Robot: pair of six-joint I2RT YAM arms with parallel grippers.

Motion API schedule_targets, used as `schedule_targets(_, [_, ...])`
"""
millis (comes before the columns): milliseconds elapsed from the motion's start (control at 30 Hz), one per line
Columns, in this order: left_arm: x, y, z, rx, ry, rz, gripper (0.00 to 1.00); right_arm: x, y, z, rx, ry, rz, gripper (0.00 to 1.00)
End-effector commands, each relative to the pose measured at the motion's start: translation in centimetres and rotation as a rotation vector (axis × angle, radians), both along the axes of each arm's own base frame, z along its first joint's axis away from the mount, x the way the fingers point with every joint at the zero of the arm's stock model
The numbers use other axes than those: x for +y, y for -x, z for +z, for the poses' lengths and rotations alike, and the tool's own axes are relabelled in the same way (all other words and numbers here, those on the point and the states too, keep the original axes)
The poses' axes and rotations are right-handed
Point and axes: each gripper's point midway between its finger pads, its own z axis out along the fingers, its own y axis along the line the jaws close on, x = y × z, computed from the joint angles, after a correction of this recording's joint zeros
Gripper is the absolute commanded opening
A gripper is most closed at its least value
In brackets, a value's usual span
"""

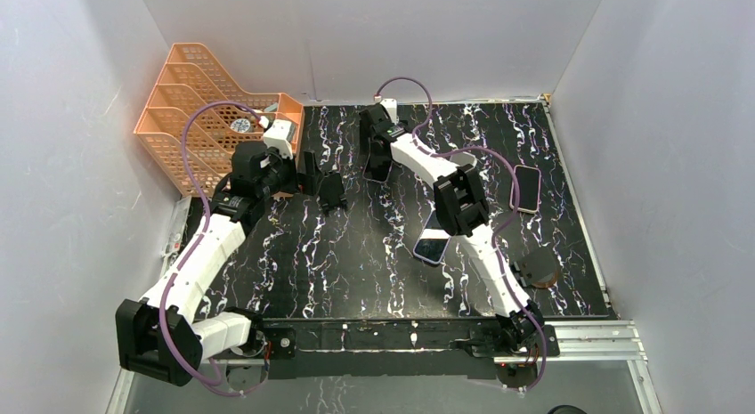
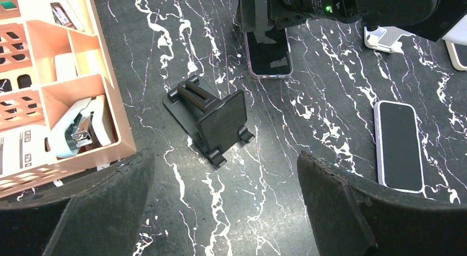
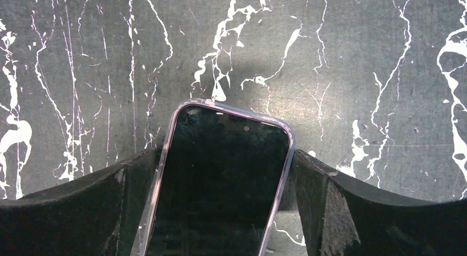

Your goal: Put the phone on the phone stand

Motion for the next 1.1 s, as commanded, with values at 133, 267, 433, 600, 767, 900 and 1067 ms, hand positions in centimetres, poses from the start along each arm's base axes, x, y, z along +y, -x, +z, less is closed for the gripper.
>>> schedule_targets(133, [0.1, 0.3, 0.8, -0.024, -0.024, -0.003, 0.98, -0.9, 1.2, -1.9, 0.033, 0.081, -0.013, 0.87])
schedule_targets(267, [-0.2, 0.4, 0.6, -0.021, -0.021, -0.011, 0.98, -1.7, 2.2, -2.2, 0.047, 0.091, -0.01, 0.65])
schedule_targets(433, [-0.7, 0.4, 0.3, -0.009, 0.01, -0.02, 0.98, -1.6, 3.2, -3.5, 0.091, 0.085, 0.025, 0.32])
schedule_targets(600, [-2.7, 1.9, -1.3, 0.063, 0.125, -0.08, 0.94, -2.1, 4.3, -3.3, 0.101, 0.061, 0.037, 0.01])
schedule_targets(767, [-4.8, 4.1, -1.6, 0.067, 0.279, -0.098, 0.93, -2.3, 5.5, -0.1, 0.02, -0.044, 0.06, 0.01])
schedule_targets(900, [-6.2, 5.4, -2.8, 0.06, 0.302, -0.09, 0.92, -2.5, 6.4, 2.8, -0.015, -0.097, 0.052, 0.01])
schedule_targets(1067, [-9.1, 6.6, -4.2, 0.046, 0.317, -0.099, 0.92, -2.4, 7.5, 7.2, -0.09, -0.221, 0.045, 0.01])
